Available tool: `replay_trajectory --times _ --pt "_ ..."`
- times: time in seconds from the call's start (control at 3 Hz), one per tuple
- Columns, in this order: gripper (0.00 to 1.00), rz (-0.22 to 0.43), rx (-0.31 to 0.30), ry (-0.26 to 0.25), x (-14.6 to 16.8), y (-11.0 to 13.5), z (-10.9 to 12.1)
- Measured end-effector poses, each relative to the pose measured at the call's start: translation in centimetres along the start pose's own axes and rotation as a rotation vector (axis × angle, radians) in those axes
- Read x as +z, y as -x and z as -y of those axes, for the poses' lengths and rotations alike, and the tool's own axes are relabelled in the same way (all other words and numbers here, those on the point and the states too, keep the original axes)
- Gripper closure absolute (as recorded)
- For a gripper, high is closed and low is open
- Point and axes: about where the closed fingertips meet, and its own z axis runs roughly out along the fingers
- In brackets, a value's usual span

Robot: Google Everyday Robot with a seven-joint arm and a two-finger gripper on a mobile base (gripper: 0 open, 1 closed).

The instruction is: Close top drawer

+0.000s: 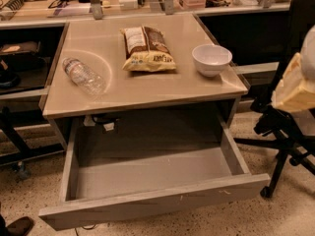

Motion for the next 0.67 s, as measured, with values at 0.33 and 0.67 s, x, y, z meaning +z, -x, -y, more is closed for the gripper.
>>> replay_trajectory --times 0.33,0.67 --pt "1.00 -0.088 0.051 0.035 1.1 -2.9 -5.1" --pt "1.00 -0.172 0.093 0.142 4.9 -6.5 -10.6"
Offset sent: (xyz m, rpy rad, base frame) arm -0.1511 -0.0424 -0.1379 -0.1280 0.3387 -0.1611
